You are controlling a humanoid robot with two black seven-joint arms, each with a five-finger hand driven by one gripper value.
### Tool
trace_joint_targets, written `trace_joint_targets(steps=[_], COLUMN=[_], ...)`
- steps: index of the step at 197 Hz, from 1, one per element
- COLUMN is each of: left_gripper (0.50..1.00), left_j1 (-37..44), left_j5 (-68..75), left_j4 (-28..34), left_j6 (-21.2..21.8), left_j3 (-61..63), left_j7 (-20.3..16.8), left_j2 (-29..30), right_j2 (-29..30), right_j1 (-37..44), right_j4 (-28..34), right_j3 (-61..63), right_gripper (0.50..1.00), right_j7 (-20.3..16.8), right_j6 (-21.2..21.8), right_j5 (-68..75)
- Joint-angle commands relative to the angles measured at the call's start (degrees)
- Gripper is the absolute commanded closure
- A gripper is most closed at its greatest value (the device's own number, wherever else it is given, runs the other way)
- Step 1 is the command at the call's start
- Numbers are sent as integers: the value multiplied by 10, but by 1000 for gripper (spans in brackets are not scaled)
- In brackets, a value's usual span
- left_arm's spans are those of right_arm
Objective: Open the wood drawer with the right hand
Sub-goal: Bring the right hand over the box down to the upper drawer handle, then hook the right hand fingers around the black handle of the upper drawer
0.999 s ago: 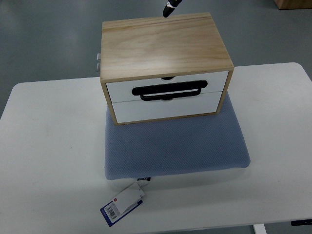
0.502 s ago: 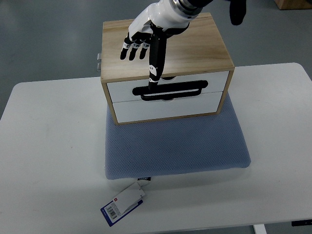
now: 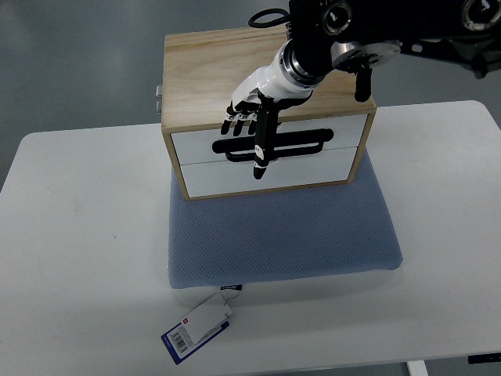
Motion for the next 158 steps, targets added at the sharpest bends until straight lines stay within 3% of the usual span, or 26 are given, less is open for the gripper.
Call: trace_joint_targets(steps=[1,158], left_gripper=[500,500], left_j1=[-1,-1], left_j5=[0,0], left_j4=[0,1], left_j6=[0,0], left_j3=[1,1], left_j7=[0,0], left_j2=[0,0], right_j2=[0,-1], right_j1=[-4,-48], right_j4=[0,-7], right_j3=[-1,-31], right_gripper=[556,556], right_j7=[0,-11], right_j6=[-1,-8], right_j5=[-1,-48])
